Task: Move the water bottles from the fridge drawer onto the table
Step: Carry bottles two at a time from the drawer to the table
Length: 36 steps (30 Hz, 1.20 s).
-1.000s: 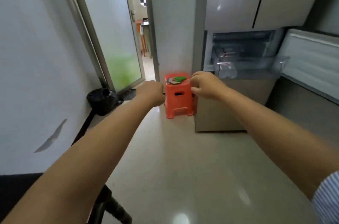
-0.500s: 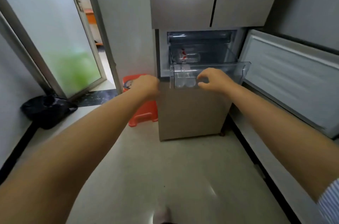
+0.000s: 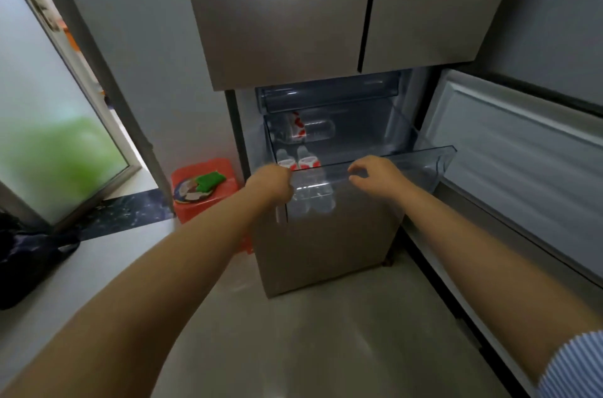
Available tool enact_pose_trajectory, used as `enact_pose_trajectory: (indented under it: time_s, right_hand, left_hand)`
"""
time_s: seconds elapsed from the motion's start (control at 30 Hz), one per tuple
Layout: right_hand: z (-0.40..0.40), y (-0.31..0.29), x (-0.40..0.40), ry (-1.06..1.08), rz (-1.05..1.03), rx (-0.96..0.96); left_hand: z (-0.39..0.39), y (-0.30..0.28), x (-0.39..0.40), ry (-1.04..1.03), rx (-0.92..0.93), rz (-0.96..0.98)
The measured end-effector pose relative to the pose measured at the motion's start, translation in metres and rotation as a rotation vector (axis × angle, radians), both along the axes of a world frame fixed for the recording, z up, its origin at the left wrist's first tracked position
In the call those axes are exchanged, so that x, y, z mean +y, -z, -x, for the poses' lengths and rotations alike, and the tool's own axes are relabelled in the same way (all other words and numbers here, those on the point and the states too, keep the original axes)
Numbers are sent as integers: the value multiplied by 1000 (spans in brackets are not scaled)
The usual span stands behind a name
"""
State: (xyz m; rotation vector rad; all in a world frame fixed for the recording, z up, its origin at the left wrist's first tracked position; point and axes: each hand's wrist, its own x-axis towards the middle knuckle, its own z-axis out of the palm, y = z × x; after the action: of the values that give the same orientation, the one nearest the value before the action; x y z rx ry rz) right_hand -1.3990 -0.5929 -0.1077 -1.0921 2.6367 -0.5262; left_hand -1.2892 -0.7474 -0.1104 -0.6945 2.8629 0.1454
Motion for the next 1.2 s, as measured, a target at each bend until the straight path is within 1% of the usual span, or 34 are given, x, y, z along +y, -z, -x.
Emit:
enact_pose_trajectory:
  time_s: [0.13, 0.23, 0.33, 0.43, 0.53, 0.6, 0.67, 0.77, 0.83, 0.87, 0.97, 1.03, 1.13, 1.2]
  right_hand:
    - [51, 16, -32, 18, 21, -65]
    - [90, 27, -63, -21, 4, -106]
    - [127, 36, -96, -84, -11, -175]
    - [160, 53, -127, -150, -72, -280]
    - [187, 78, -158, -171, -147, -387]
    - [197, 93, -176, -127, -164, -492]
    - [202, 106, -191, -43, -143, -655]
    - [208, 125, -211, 127, -13, -897]
    - [210, 134, -222, 214, 51, -1008]
    - [212, 140, -227, 225, 60, -1036]
    - [217, 146, -231, 249, 31, -1030]
    - [221, 146, -228, 293, 52, -1032]
    - [234, 144, -219, 429, 206, -1064]
    - [245, 140, -208, 519, 291, -1049]
  left_hand:
    - [52, 20, -21, -42, -11, -91]
    - [87, 31, -34, -98, -32, -155]
    - [122, 39, -48, -159, -100, -211]
    - [153, 55, -66, -258, -183, -238]
    - [178, 72, -79, -326, -200, -256]
    - [189, 80, -85, -380, -188, -298]
    - [198, 89, -91, -439, -170, -329]
    - [209, 104, -105, -536, -118, -316]
    - [214, 109, -111, -585, -80, -281]
    - [217, 112, -114, -606, -73, -265]
    - [224, 116, -119, -615, -85, -218]
    - [226, 119, -122, -612, -81, -216]
    - [229, 121, -126, -623, -40, -248]
    - [231, 124, -129, -646, -30, -322]
